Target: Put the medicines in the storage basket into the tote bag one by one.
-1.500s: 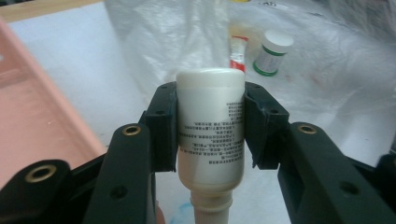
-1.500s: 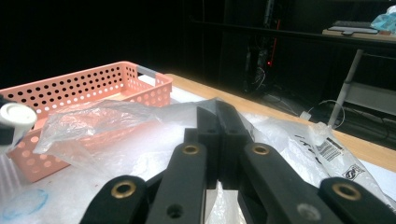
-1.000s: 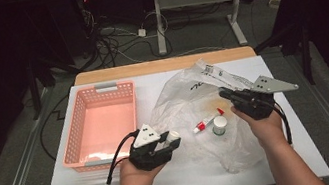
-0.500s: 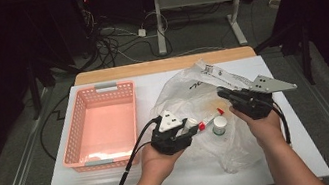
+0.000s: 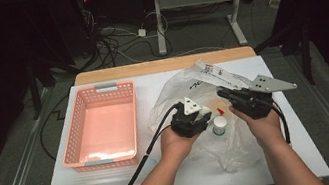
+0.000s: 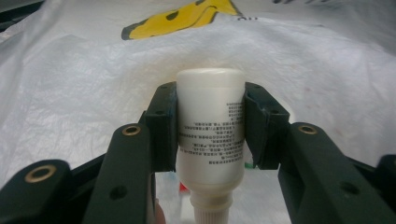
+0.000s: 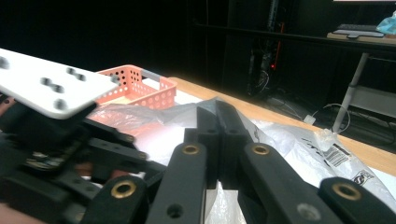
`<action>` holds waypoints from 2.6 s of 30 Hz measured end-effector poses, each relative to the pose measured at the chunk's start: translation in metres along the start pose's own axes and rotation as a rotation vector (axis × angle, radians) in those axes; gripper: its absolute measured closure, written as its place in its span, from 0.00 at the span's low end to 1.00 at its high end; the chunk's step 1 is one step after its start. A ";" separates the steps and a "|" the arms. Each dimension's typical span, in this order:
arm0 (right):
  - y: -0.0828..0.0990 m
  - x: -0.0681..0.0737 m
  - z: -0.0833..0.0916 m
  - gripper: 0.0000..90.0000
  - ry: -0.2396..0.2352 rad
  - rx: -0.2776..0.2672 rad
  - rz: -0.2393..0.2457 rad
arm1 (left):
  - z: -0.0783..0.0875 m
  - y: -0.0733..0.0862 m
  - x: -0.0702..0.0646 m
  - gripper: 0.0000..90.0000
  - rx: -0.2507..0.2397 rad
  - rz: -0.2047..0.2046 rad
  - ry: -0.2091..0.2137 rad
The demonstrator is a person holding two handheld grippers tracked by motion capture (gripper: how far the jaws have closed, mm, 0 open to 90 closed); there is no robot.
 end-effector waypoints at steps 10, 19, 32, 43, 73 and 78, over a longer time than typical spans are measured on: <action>0.001 -0.002 0.000 1.00 0.000 -0.001 -0.007 | -0.027 -0.006 0.024 0.64 -0.010 0.033 -0.031; 0.002 -0.004 0.001 1.00 0.001 0.002 -0.018 | -0.042 -0.006 0.033 0.64 -0.001 0.050 -0.021; 0.003 -0.002 0.000 1.00 -0.003 0.007 -0.008 | -0.044 -0.005 0.037 0.61 0.001 0.071 -0.012; 0.002 -0.004 0.002 1.00 0.001 0.004 -0.017 | -0.013 -0.009 0.011 0.48 -0.011 0.029 0.018; 0.021 -0.013 0.028 1.00 0.066 0.059 -0.057 | 0.024 0.090 -0.011 0.27 0.257 0.026 0.044; 0.026 -0.016 0.032 1.00 0.074 0.068 -0.053 | 0.024 0.091 -0.016 0.55 0.226 0.038 0.042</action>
Point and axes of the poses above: each handheld gripper's, and its own axes: z roughly backward along the jaws, y roughly out of its underside, x roughly to its left, the point moved 4 cm from there along -z, roughly forward along the jaws, and after that the axes turned 15 degrees about y, right-handed, at the moved point
